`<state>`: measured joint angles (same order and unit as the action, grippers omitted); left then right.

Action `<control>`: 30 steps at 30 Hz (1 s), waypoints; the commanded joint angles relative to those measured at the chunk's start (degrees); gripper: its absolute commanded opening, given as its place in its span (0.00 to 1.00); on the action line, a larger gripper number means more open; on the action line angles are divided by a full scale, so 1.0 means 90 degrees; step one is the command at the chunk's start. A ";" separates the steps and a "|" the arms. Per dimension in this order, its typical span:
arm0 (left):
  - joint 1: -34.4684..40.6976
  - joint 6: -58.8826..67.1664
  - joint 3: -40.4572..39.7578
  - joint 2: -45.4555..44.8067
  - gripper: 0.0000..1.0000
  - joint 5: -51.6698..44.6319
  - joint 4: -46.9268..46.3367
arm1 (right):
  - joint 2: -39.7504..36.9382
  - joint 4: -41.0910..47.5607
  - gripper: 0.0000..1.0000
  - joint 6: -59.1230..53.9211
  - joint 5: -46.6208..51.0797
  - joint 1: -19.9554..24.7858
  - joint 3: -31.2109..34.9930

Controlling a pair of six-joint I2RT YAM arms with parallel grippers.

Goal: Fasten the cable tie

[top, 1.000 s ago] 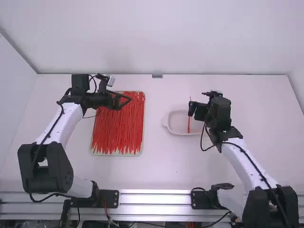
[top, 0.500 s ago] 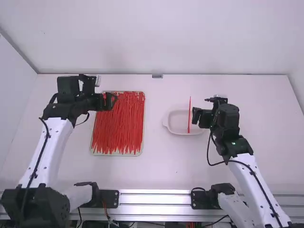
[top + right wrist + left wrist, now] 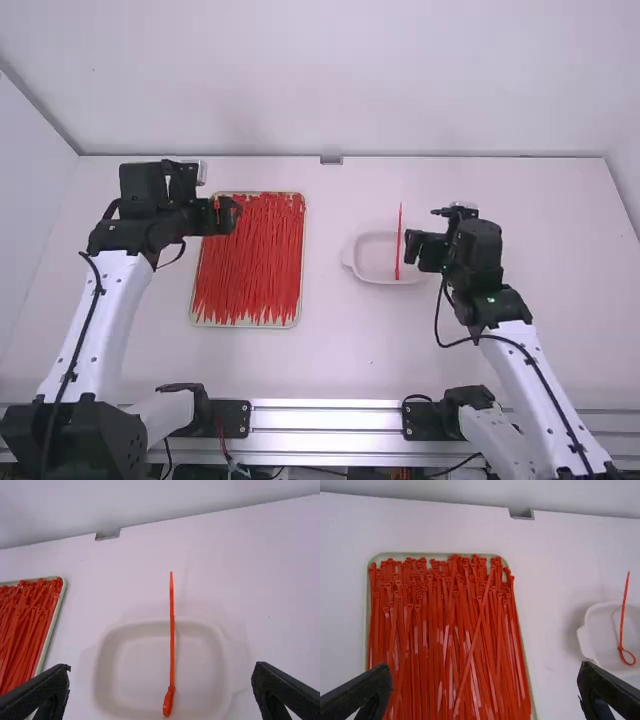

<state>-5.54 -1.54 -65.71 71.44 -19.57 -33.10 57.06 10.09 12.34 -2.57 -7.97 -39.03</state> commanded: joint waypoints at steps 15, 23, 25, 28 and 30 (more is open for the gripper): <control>0.0616 0.0171 0.1368 -0.1586 0.75 0.1460 0.1382 | -0.1604 -0.1121 0.73 -0.1371 0.0285 0.0885 0.1478; 0.0616 0.0171 0.2453 -0.2672 0.58 0.2175 0.2468 | -0.2773 -0.1121 0.54 -0.1371 0.0285 0.0885 0.2647; 0.0616 0.0171 0.2772 -0.2990 0.53 0.2175 0.2786 | -0.3100 -0.1121 0.49 -0.1371 0.0285 0.0885 0.2974; 0.0616 0.0171 0.3219 -0.3437 0.46 0.2175 0.3233 | -0.3542 -0.1121 0.42 -0.1371 0.0285 0.0885 0.3416; 0.0616 0.0171 0.3546 -0.3764 0.41 0.2175 0.3560 | -0.3853 -0.1121 0.37 -0.1371 0.0285 0.0885 0.3726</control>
<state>0.01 -0.43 -36.32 40.53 -0.75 -2.59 24.82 0.19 -0.01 -0.12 0.12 -8.14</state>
